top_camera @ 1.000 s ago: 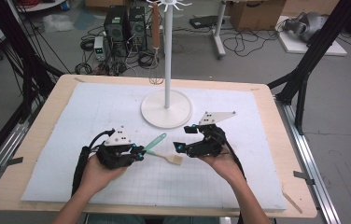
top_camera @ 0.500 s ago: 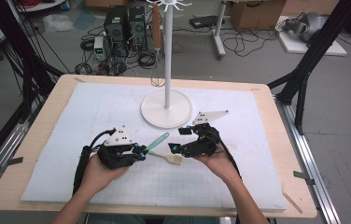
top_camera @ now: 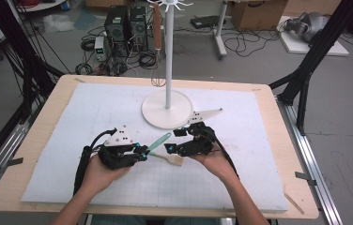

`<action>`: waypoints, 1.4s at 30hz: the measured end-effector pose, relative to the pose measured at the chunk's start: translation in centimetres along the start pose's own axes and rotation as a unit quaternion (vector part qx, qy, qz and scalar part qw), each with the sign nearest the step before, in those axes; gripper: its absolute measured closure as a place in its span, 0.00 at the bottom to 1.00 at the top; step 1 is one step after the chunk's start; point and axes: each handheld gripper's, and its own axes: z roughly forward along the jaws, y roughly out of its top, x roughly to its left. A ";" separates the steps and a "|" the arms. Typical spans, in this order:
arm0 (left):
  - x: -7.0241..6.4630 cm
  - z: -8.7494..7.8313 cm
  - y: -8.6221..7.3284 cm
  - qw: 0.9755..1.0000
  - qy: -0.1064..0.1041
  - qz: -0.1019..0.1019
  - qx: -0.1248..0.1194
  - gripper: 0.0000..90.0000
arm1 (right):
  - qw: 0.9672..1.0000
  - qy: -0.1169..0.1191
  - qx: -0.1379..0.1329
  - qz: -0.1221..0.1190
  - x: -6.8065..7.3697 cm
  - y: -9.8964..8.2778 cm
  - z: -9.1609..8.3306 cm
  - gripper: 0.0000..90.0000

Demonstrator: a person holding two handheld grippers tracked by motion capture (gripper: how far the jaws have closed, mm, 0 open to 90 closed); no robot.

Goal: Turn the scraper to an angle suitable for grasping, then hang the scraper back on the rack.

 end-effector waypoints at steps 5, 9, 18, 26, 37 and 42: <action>0.4 -0.1 0.1 1.000 -0.001 -0.001 -0.004 0.88 | 1.000 0.005 0.003 0.002 -0.2 0.4 0.7 0.31; 0.5 -0.3 0.0 1.000 0.000 0.000 -0.008 0.88 | 1.000 0.014 0.003 0.012 -0.3 0.6 1.3 0.32; -0.2 -0.3 0.0 1.000 -0.004 0.006 -0.016 0.88 | 0.999 0.042 0.004 0.021 0.1 0.9 1.9 0.41; -0.6 -0.2 -0.1 1.000 -0.003 0.011 -0.015 0.88 | 0.998 0.055 -0.002 0.024 0.3 1.1 2.0 0.43; -0.6 0.2 -0.1 1.000 -0.008 0.017 -0.015 0.88 | 0.996 0.068 -0.017 0.054 -0.3 1.1 1.6 0.64; -0.4 0.3 -0.1 1.000 -0.009 0.018 -0.015 0.88 | 0.995 0.074 -0.018 0.065 -0.7 1.1 1.6 0.69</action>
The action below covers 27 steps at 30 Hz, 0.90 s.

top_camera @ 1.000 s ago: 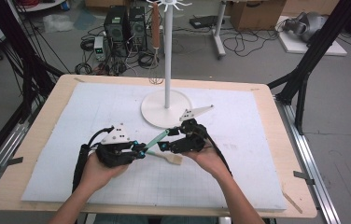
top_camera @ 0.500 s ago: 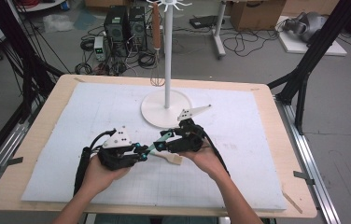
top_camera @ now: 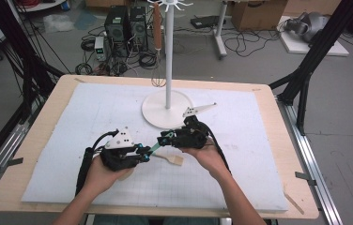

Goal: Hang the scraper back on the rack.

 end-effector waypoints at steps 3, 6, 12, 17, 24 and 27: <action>0.0 0.0 0.0 1.000 0.001 0.000 0.000 0.88 | 1.000 0.004 -0.002 0.004 -0.1 0.1 0.0 0.71; -0.1 0.0 0.0 1.000 0.002 0.000 -0.001 0.88 | 1.000 0.007 0.000 0.007 -0.2 0.1 0.1 0.71; -0.1 -0.1 0.0 1.000 0.007 0.002 -0.005 0.88 | 1.000 0.011 0.006 0.013 -0.1 0.1 0.4 0.68; 0.0 -0.1 0.0 1.000 0.007 0.003 -0.004 0.88 | 1.000 0.021 0.012 0.011 0.1 0.1 0.8 0.75; 0.1 -0.1 -0.1 1.000 -0.012 0.001 -0.018 1.00 | 0.999 0.046 0.018 -0.002 0.8 0.5 0.7 0.91; 0.1 -0.3 0.1 1.000 -0.011 0.000 -0.024 0.94 | 0.998 0.036 0.030 -0.035 1.6 1.0 0.3 0.91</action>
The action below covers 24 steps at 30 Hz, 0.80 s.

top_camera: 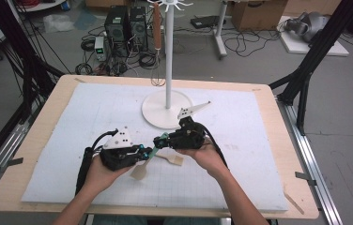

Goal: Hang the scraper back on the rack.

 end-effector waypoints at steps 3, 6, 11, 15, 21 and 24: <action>0.3 -0.2 0.2 1.000 -0.025 -0.008 0.000 0.82 | 1.000 -0.013 0.000 -0.022 0.6 0.8 -0.5 0.91; 0.4 -0.3 0.5 0.999 -0.031 -0.007 0.002 0.79 | 0.999 -0.009 -0.002 -0.039 1.0 1.7 -0.7 0.91; 0.6 -0.1 0.5 0.999 -0.046 -0.011 0.008 0.83 | 0.997 -0.002 0.008 -0.070 1.9 2.6 -0.4 0.91; 0.7 -0.2 0.5 0.999 -0.051 -0.008 0.005 0.89 | 0.997 0.001 0.012 -0.083 2.2 3.0 -0.3 0.91; 0.8 -0.4 0.6 0.998 -0.058 -0.029 -0.021 0.92 | 0.997 0.000 -0.014 -0.081 2.4 3.1 -0.3 0.85; 0.9 -0.6 0.6 0.997 -0.055 -0.043 -0.039 0.93 | 0.997 -0.003 -0.019 -0.078 2.3 2.9 -0.2 0.81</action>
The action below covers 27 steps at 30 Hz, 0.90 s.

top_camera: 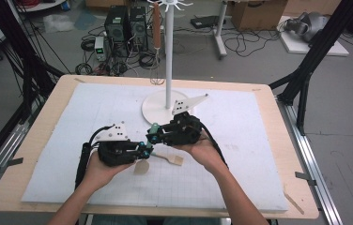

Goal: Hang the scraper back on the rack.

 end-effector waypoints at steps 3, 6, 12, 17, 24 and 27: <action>0.1 -0.3 0.1 1.000 0.002 0.001 -0.003 0.93 | 1.000 -0.001 -0.007 -0.002 -0.1 -0.3 0.3 0.82; 0.1 -0.2 0.0 1.000 0.002 0.003 -0.001 0.93 | 1.000 0.005 -0.014 0.004 0.0 -0.4 0.6 0.85; 0.2 -0.2 -0.4 1.000 -0.004 0.008 0.007 0.90 | 1.000 0.011 -0.007 -0.009 0.2 -0.3 0.9 0.91; 0.1 0.1 -0.8 1.000 -0.003 0.015 0.024 0.84 | 1.000 0.011 -0.016 -0.016 0.5 0.1 0.5 0.91; 0.1 0.2 -0.8 1.000 -0.002 0.007 0.012 0.93 | 1.000 0.002 -0.025 -0.018 0.6 0.3 0.4 0.88; 0.4 -0.2 -0.7 1.000 -0.003 -0.008 -0.011 0.93 | 0.999 -0.004 -0.029 -0.018 0.6 0.2 0.5 0.83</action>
